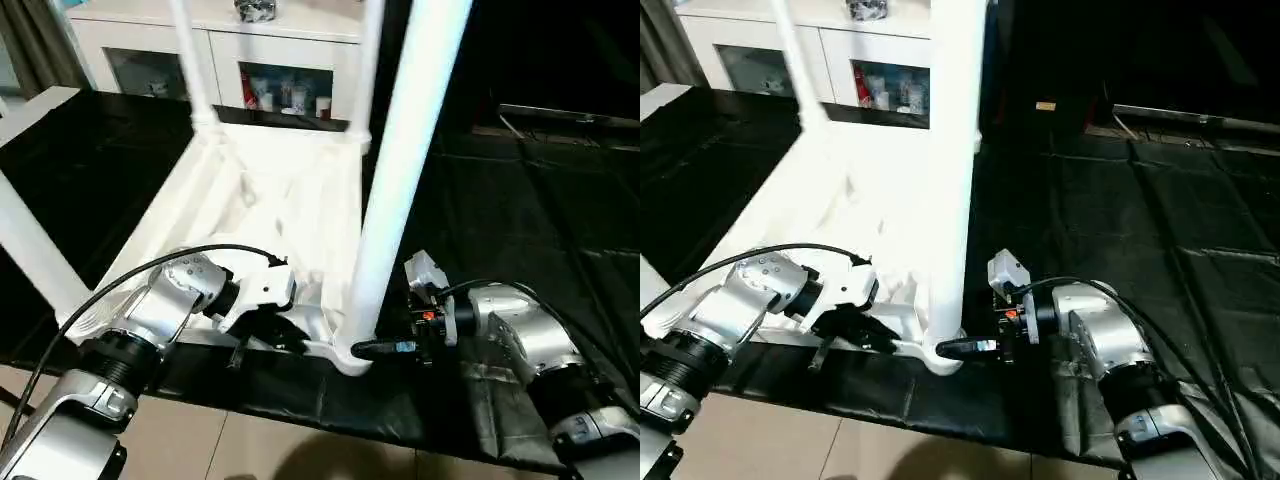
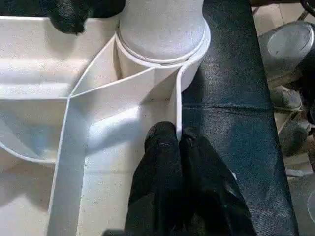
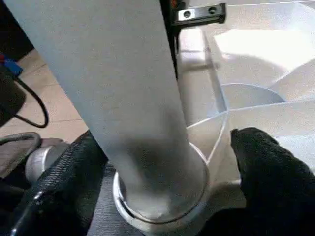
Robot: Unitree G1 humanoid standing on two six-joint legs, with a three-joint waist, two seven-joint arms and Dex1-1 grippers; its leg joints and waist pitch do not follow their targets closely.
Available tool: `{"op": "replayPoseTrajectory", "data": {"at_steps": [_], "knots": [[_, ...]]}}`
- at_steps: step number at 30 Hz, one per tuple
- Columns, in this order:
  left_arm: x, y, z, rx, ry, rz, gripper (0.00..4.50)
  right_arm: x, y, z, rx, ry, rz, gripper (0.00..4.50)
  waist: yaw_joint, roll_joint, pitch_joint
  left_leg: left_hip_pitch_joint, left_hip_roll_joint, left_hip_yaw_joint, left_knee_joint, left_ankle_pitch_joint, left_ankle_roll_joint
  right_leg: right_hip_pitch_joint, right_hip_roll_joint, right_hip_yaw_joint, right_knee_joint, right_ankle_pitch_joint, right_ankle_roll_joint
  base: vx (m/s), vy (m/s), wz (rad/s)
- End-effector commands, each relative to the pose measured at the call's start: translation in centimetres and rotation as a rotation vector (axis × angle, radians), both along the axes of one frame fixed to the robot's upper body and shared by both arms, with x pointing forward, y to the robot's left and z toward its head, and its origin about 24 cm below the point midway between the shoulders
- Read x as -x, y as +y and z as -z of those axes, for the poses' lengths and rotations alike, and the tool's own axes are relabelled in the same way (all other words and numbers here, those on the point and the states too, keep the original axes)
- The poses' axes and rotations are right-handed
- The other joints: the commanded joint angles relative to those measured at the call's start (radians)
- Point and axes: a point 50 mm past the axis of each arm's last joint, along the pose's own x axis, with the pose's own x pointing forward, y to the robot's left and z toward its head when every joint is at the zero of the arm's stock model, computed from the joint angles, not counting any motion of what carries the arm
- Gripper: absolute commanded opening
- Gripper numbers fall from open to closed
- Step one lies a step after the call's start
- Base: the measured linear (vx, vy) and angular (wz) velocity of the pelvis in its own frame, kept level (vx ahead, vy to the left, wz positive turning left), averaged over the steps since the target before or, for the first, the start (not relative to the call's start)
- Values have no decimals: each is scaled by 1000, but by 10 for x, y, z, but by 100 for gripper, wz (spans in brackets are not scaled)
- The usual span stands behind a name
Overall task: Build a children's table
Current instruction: Rotate leg to tighten
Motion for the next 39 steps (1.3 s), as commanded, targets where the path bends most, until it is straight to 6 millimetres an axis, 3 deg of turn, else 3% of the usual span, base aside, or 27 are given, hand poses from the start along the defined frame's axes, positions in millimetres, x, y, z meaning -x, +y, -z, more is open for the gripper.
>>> {"op": "replayPoseTrajectory", "data": {"at_steps": [1,4,15,23,25,27,30,31,32,33,34,35,36,39], "knots": [[8,-10,3,-20,18,107,0,-4,3,-5,-2,-15,-12,375,-6,-6,-69,-8,6,14,-64,-156,61,60,-45,43,-45,-254,-217,0,0,0],[9,-10,3,-23,14,111,0,-4,4,-4,-7,-13,-19,371,-7,-6,-69,-9,6,14,-63,-151,63,60,-45,43,-44,-249,-217,0,0,0],[9,-9,4,-29,4,109,0,-1,8,-3,-26,-6,-50,285,-10,-4,-69,-9,6,14,-63,-153,62,60,-45,43,-44,-248,-222,0,0,0],[5,-9,5,-34,-4,77,0,1,10,-3,-49,13,-65,228,-12,-10,-67,-9,6,14,-63,-166,60,58,-45,44,-48,-285,-210,0,0,0],[3,-10,5,-27,-4,45,0,2,11,-3,-57,15,-52,227,-12,-9,-66,-7,6,13,-63,-176,55,58,-46,43,-50,-311,-201,0,0,0],[-4,-14,4,8,-6,-80,0,-3,17,3,1,-20,84,219,-13,-8,-63,-3,5,16,-63,-187,44,53,-44,46,-53,-331,-193,0,0,0],[-8,-16,2,20,-8,-124,0,-5,20,6,39,-38,138,211,-21,-7,-57,-3,-2,12,-66,-231,28,51,-45,43,-68,-457,-142,0,0,0],[-12,-20,-1,57,-2,-194,0,-7,28,10,47,-38,227,208,-27,-7,-56,-6,-4,8,-67,-245,25,53,-45,41,-70,-494,-128,0,0,0],[-13,-23,-1,72,4,-220,0,-9,32,10,48,-38,266,204,-32,-1,-53,-3,-7,7,-67,-256,17,49,-45,40,-76,-527,-112,0,0,0],[-14,-26,-2,89,11,-244,0,-11,36,11,48,-34,308,201,-39,-5,-53,-4,-8,6,-67,-265,15,49,-44,38,-79,-546,-104,0,0,0],[-16,-33,-3,115,13,-292,0,-14,45,13,50,-30,386,200,-51,-3,-51,-12,-14,0,-67,-279,8,55,-45,28,-88,-616,-65,0,0,0],[-16,-33,-3,115,13,-292,0,-14,45,13,50,-30,386,200,-51,-3,-51,-12,-14,0,-67,-279,8,55,-45,28,-88,-616,-65,0,0,0],[-18,-39,-3,137,11,-345,0,-17,52,14,50,-17,459,200,-68,-4,-49,-9,-19,-3,-62,-304,5,48,-43,19,-101,-662,-41,0,0,0],[-22,-46,-3,155,1,-404,0,-22,58,16,56,-5,549,198,-90,1,-51,-9,-23,-11,-60,-332,10,49,-41,5,-111,-676,-28,0,0,0]]}}
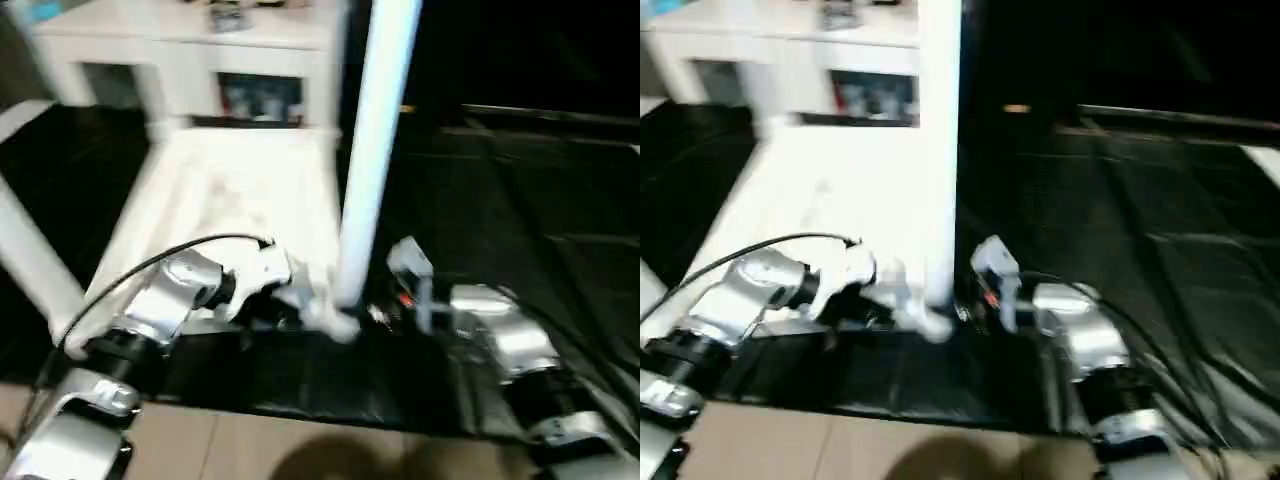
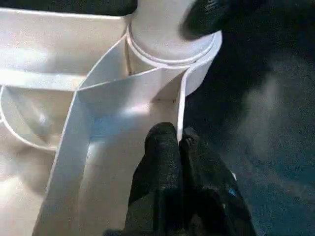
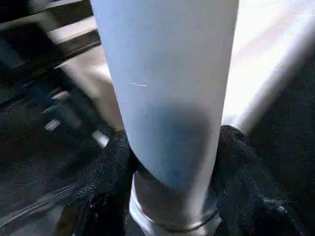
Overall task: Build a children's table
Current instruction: Rotate leg to tighten
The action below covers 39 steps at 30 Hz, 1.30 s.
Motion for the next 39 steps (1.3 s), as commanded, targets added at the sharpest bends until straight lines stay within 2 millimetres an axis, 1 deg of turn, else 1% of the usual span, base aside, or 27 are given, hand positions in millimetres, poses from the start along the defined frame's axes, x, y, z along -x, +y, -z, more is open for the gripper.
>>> {"op": "replayPoseTrajectory", "data": {"at_steps": [1,2,3,4,5,6,7,9,10,12,14,17,19,20,21,24,25,27,28,30,32,33,34,35,36,38,39], "knots": [[-2,-41,-11,120,-30,56,0,0,28,10,8,78,35,198,1,7,-53,-23,-17,-1,-74,-337,19,59,-44,9,-111,-644,-38,0,0,0],[-5,-46,-12,133,-43,3,0,-3,31,11,20,75,87,198,-2,12,-54,-24,-13,-2,-76,-337,21,59,-45,8,-110,-620,-47,0,0,0],[-12,-57,-13,158,-67,-106,0,-8,38,11,42,63,173,198,-9,12,-55,-23,-10,-5,-76,-344,18,58,-44,4,-108,-559,-72,0,0,0],[-12,-57,-13,158,-67,-106,0,-8,38,11,42,63,173,198,-10,11,-55,-19,-11,-3,-76,-347,18,54,-43,3,-110,-550,-80,0,0,0],[-15,-63,-15,170,-86,-161,0,-10,42,10,55,55,214,197,-11,3,-54,-17,-14,-2,-76,-352,25,55,-42,1,-112,-546,-86,0,0,0],[-17,-65,-16,175,-94,-184,0,-12,42,9,61,52,236,197,-11,6,-53,-16,-14,-2,-76,-353,28,54,-43,2,-111,-545,-89,0,0,0],[-18,-66,-17,180,-97,-196,0,-13,43,9,63,50,248,196,-11,4,-54,-15,-14,0,-76,-352,36,53,-44,4,-113,-538,-92,0,0,0],[-18,-68,-18,184,-103,-206,0,-14,44,8,64,53,258,196,-10,5,-57,-18,-11,0,-78,-333,45,54,-44,12,-104,-490,-113,0,0,0],[-18,-69,-18,188,-103,-200,0,-13,44,8,50,58,249,196,-8,2,-59,-20,-11,3,-78,-314,52,56,-44,16,-100,-459,-126,0,0,0],[-16,-67,-18,185,-105,-182,0,-11,45,7,33,53,212,196,-4,0,-60,-24,-10,6,-78,-273,61,59,-46,22,-92,-419,-142,0,0,0],[-15,-64,-18,181,-105,-170,0,-9,44,8,27,54,197,251,1,1,-64,-24,-9,9,-76,-224,67,62,-46,27,-82,-345,-170,0,0,0],[-14,-60,-17,176,-105,-154,0,-7,42,9,12,59,187,272,7,1,-65,-27,-9,12,-75,-180,76,65,-46,30,-75,-299,-188,0,0,0],[-13,-54,-17,166,-100,-130,0,-5,33,9,-13,44,178,290,14,5,-68,-30,-11,12,-72,-161,75,67,-45,32,-69,-280,-193,0,0,0],[-13,-53,-17,165,-99,-125,0,-5,31,8,-16,40,176,290,15,3,-67,-29,-11,13,-71,-161,76,67,-44,32,-70,-279,-192,0,0,0],[-12,-49,-18,158,-100,-92,0,-5,21,8,-24,21,167,310,18,9,-67,-27,-10,13,-72,-166,76,65,-45,32,-69,-281,-194,0,0,0],[-11,-44,-19,152,-91,-66,0,-4,9,7,-37,15,151,326,25,9,-66,-24,-6,14,-74,-178,77,64,-42,32,-68,-277,-201,0,0,0],[-11,-41,-20,146,-93,-32,0,-2,-2,7,-34,16,118,336,28,13,-65,-20,-6,14,-74,-184,73,61,-41,32,-70,-277,-205,0,0,0],[-10,-39,-20,138,-87,-11,0,-1,-10,6,-36,7,88,351,37,14,-65,-18,-3,15,-74,-200,72,61,-42,34,-70,-277,-209,0,0,0],[-10,-38,-20,134,-86,3,0,1,-14,5,-42,9,66,351,40,17,-65,-15,-2,16,-74,-201,70,58,-42,35,-69,-272,-214,0,0,0],[-9,-36,-20,126,-80,18,0,2,-20,3,-39,0,36,380,43,12,-66,-17,-2,16,-75,-194,68,62,-41,35,-64,-247,-223,0,0,0],[-5,-29,-18,105,-63,86,0,7,-39,-4,-16,-18,-77,393,51,13,-66,-17,-2,16,-73,-192,74,63,-41,35,-64,-250,-219,0,0,0],[-4,-26,-18,99,-61,110,0,9,-44,-6,-18,-16,-121,410,63,14,-68,-13,1,19,-70,-181,85,60,-42,39,-60,-222,-234,0,0,0],[-2,-24,-19,100,-60,139,0,11,-48,-9,-21,-13,-173,410,65,13,-69,-14,1,20,-69,-176,88,61,-41,39,-58,-207,-240,0,0,0],[-2,-23,-19,101,-59,145,0,12,-49,-10,-21,-12,-184,410,67,12,-69,-21,1,20,-69,-163,93,66,-40,37,-53,-188,-245,0,0,0],[3,-20,-20,103,-46,202,0,15,-54,-13,-24,-2,-266,432,68,2,-69,-23,2,20,-68,-156,101,68,-39,36,-53,-191,-241,0,0,0],[7,-16,-19,86,-36,258,0,17,-56,-17,-14,-3,-331,441,73,8,-70,-22,4,20,-67,-143,103,66,-43,36,-49,-193,-244,0,0,0],[8,-15,-18,78,-33,271,0,18,-56,-17,-11,-2,-347,441,74,6,-69,-22,6,21,-67,-142,103,64,-43,36,-51,-207,-244,0,0,0]]}}
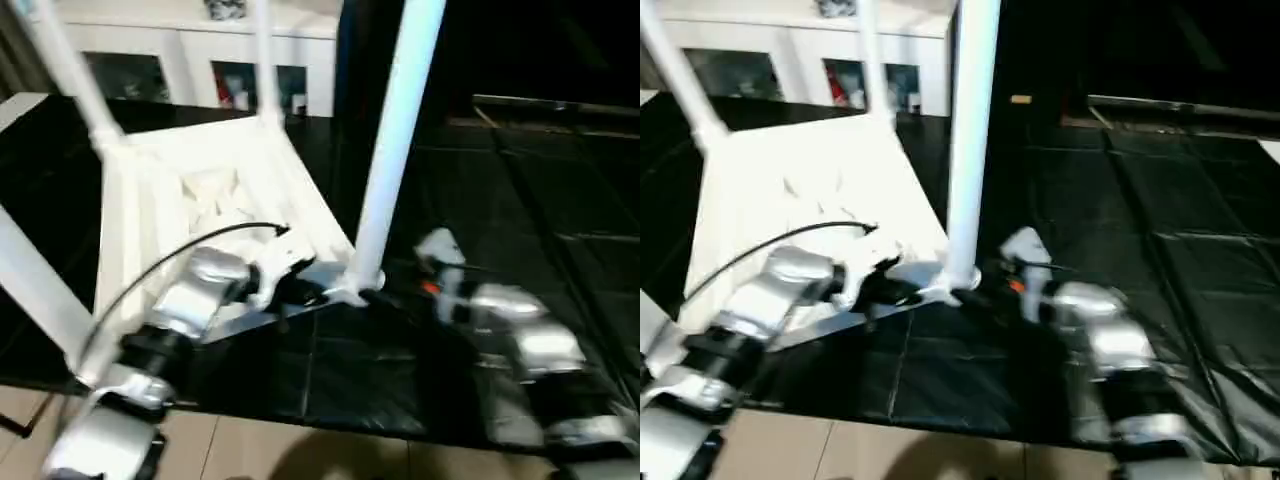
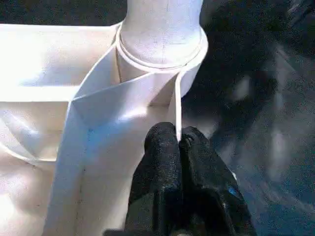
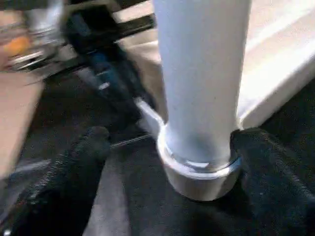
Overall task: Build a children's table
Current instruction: Rotate leg to tighten
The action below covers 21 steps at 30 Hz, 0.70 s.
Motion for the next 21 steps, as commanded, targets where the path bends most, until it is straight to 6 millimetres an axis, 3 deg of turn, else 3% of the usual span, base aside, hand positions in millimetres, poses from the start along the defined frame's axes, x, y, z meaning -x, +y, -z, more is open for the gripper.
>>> {"op": "replayPoseTrajectory", "data": {"at_steps": [1,2,6,7,12,17,21], "knots": [[7,-13,-9,18,-18,161,0,3,2,-5,-1,-10,-88,441,3,-2,-74,-8,3,24,-58,-144,101,72,-43,45,-49,-232,-226,0,0,0],[9,-9,-7,-7,-14,194,0,3,2,-7,3,-11,-129,441,8,-5,-73,-8,3,25,-58,-145,96,70,-44,46,-50,-244,-222,0,0,0],[14,-4,-4,-49,-7,265,0,3,5,-10,-1,-2,-197,441,17,-2,-71,1,6,28,-59,-169,83,62,-44,50,-52,-274,-217,0,0,0],[17,-3,-2,-67,-4,299,0,3,7,-10,0,1,-221,441,18,-8,-71,-2,7,27,-61,-170,77,63,-43,52,-47,-264,-219,0,0,0],[20,-2,-2,-80,1,350,0,0,14,-7,7,9,-249,441,17,-9,-69,-5,5,28,-62,-187,62,61,-46,56,-52,-330,-191,0,0,0],[25,-3,-3,-86,4,413,0,-2,22,-5,-8,29,-277,441,25,-13,-72,-6,7,30,-59,-153,63,61,-44,61,-39,-263,-210,0,0,0],[27,-4,-3,-87,3,438,0,-2,24,-4,-20,42,-285,405,30,-15,-70,-9,4,32,-57,-160,60,60,-43,65,-35,-257,-214,0,0,0]]}}
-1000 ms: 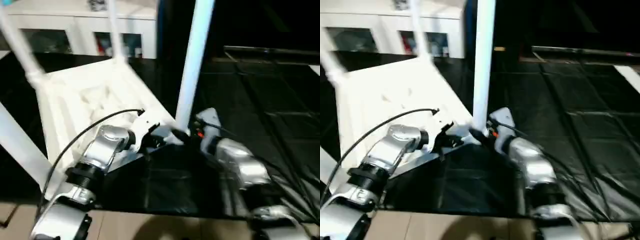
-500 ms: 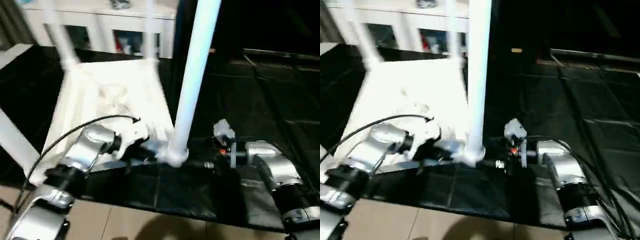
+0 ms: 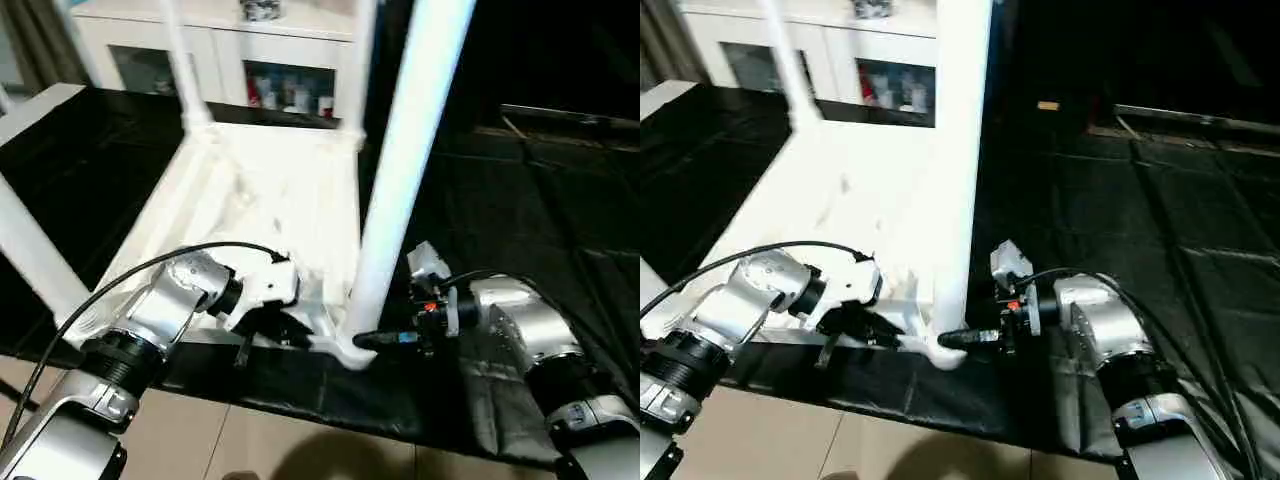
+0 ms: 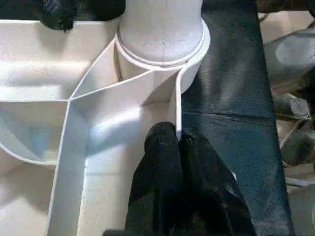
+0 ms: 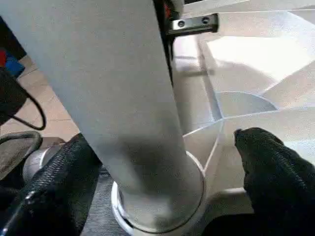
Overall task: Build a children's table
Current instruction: Rotate leg to tighten
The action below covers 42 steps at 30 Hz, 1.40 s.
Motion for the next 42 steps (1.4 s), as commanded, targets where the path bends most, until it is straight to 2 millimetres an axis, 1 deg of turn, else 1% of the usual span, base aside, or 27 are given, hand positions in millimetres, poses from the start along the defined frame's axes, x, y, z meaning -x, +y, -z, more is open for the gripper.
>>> {"op": "replayPoseTrajectory", "data": {"at_steps": [1,2,3,7,10,12,13,16,17,19,20,21,22,27,28,29,30,32,33,34,35,36,38,39,40,41,42], "knots": [[8,-10,0,-6,6,109,0,-5,1,-5,-6,-11,-6,396,-8,-7,-72,-4,3,18,-68,-159,59,62,-44,43,-52,-256,-219,0,0,0],[8,-10,0,-6,6,109,0,-5,1,-5,-6,-11,-6,396,-8,-7,-72,-5,3,17,-68,-156,58,64,-45,43,-51,-255,-219,0,0,0],[8,-10,0,-6,5,113,0,-5,2,-4,-8,-9,-11,371,-9,-7,-71,-6,3,17,-68,-153,55,63,-44,43,-52,-262,-213,0,0,0],[10,-11,0,-11,-3,128,0,-4,6,-3,-17,1,-35,352,-9,-6,-72,-6,3,17,-68,-152,53,63,-43,43,-52,-262,-210,0,0,0],[10,-11,1,-18,-8,133,0,-3,7,-3,-22,5,-44,322,-9,-7,-72,-4,3,17,-69,-155,51,63,-43,43,-52,-262,-210,0,0,0],[10,-10,2,-21,-9,132,0,-2,8,-2,-25,5,-50,318,-9,-4,-72,-5,3,17,-68,-155,51,63,-43,43,-52,-262,-210,0,0,0],[10,-10,2,-21,-9,132,0,-2,8,-2,-25,5,-50,303,-9,-6,-72,-6,3,17,-68,-156,52,64,-43,43,-53,-262,-209,0,0,0],[11,-9,2,-23,-10,132,0,-1,9,-2,-28,9,-59,290,-9,-4,-72,-5,3,17,-69,-156,50,64,-43,42,-52,-264,-209,0,0,0],[10,-9,2,-24,-11,131,0,0,9,-1,-29,10,-62,270,-10,-5,-72,-5,3,17,-68,-155,50,64,-42,42,-52,-260,-210,0,0,0],[10,-9,2,-25,-12,129,0,0,9,-1,-31,13,-67,270,-10,-4,-73,-5,3,17,-68,-154,51,64,-42,42,-52,-254,-213,0,0,0],[10,-9,3,-25,-12,126,0,0,10,-1,-33,14,-70,249,-10,-5,-72,-5,3,17,-68,-155,51,64,-42,42,-51,-254,-213,0,0,0],[10,-9,3,-26,-12,124,0,1,10,-1,-33,15,-70,249,-10,-4,-72,-5,2,17,-68,-159,50,64,-42,42,-53,-262,-211,0,0,0],[9,-9,3,-26,-13,120,0,1,10,-1,-35,17,-71,234,-11,-1,-72,-4,3,17,-69,-164,47,64,-42,42,-55,-271,-208,0,0,0],[6,-11,5,-13,1,52,0,4,12,0,-51,24,-72,218,-10,-2,-71,-3,2,17,-69,-170,44,64,-42,42,-55,-272,-209,0,0,0],[5,-11,5,-6,6,31,0,5,14,0,-54,24,-59,217,-10,-3,-70,-3,2,17,-69,-174,43,63,-41,42,-56,-283,-206,0,0,0],[3,-13,6,8,14,-12,0,5,17,2,-54,18,-26,217,-11,2,-68,-1,2,17,-71,-186,39,62,-41,43,-60,-306,-198,0,0,0],[2,-14,6,11,14,-22,0,5,18,2,-54,16,-18,214,-10,-1,-67,1,2,18,-70,-191,38,61,-40,43,-62,-317,-192,0,0,0],[-4,-18,7,42,18,-106,0,5,23,6,-50,12,58,211,-13,-3,-61,3,-2,16,-74,-230,27,60,-41,41,-72,-411,-160,0,0,0],[-7,-21,6,60,17,-146,0,4,26,9,-40,5,104,210,-16,-4,-61,1,-3,14,-76,-237,23,62,-41,40,-73,-435,-150,0,0,0],[-8,-23,6,70,16,-169,0,3,28,10,-35,2,131,208,-20,-1,-57,4,-7,14,-76,-257,17,58,-40,39,-83,-487,-127,0,0,0],[-11,-25,5,85,16,-204,0,2,30,12,-29,-2,170,208,-26,-2,-57,11,-9,13,-74,-274,10,54,-42,36,-91,-538,-109,0,0,0],[-16,-30,4,114,14,-272,0,-2,37,15,-20,-7,264,206,-31,-3,-57,8,-12,13,-73,-274,9,56,-41,34,-93,-553,-100,0,0,0],[-21,-38,2,143,9,-350,0,-7,48,18,-13,-2,373,203,-53,-3,-55,4,-20,5,-73,-288,1,59,-41,20,-107,-634,-53,0,0,0],[-21,-38,2,143,9,-350,0,-7,48,18,-13,-2,373,202,-62,-3,-55,-2,-20,4,-74,-285,2,62,-40,17,-108,-637,-44,0,0,0],[-25,-44,0,164,11,-400,0,-11,56,20,2,3,448,202,-69,-1,-56,-7,-22,0,-74,-285,4,65,-40,12,-112,-645,-29,0,0,0],[-28,-46,-1,173,1,-442,0,-14,62,20,12,0,488,200,-80,1,-57,-5,-24,-3,-72,-300,6,61,-41,6,-118,-649,-27,0,0,0],[-28,-46,-1,173,1,-442,0,-14,62,20,12,0,488,200,-88,1,-56,-6,-25,-4,-71,-308,9,62,-39,3,-121,-650,-28,0,0,0]]}}
